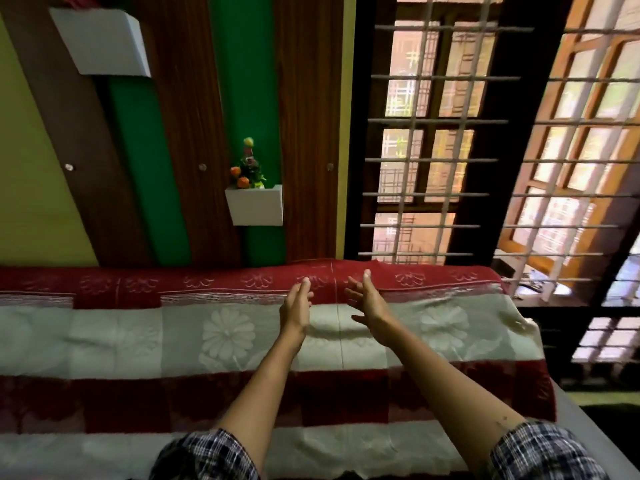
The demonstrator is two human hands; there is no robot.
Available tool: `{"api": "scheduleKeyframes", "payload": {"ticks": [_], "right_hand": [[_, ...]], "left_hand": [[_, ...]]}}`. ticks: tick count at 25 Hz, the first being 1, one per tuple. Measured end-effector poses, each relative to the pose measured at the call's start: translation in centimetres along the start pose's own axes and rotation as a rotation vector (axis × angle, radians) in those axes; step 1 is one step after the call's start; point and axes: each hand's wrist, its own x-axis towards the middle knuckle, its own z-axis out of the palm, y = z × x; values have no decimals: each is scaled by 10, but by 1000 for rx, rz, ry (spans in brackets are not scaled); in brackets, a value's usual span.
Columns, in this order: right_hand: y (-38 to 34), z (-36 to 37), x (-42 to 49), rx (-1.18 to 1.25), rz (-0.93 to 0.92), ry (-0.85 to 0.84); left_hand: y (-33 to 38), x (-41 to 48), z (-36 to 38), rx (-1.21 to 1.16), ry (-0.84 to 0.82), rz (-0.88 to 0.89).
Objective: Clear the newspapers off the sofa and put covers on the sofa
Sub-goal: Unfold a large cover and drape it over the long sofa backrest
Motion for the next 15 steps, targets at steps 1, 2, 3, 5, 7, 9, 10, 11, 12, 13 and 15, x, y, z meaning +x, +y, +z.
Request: {"api": "scheduleKeyframes", "payload": {"ticks": [1,2,3,5,7,9,10,11,12,13,15], "right_hand": [[0,-3,19,-28,-24,-10],[1,-6,38,-64,-52,-12],[3,-9,54,-122,-83,-6],[10,-16,91,-308,-162,16],[20,-24,131,-588,-264,50],[32,-34,170,-930,-317,106],[38,-40,188,-1068,-310,118],[44,-46,205,-1177,-286,112],[47,-51,215,-1263,-266,99],[53,-55,225,-1331,-270,97],[60,-59,243,-1413,-353,175]], "left_hand": [[-1,16,5,46,10,33],[-4,32,9,115,16,72],[-7,46,12,216,20,112],[-21,79,18,492,28,199],[-36,114,25,751,15,275],[-49,150,29,949,18,351],[-53,167,30,1039,23,384],[-58,184,30,1115,26,401],[-62,198,29,1176,24,400],[-67,211,27,1226,24,391],[-77,231,26,1283,68,420]]}}
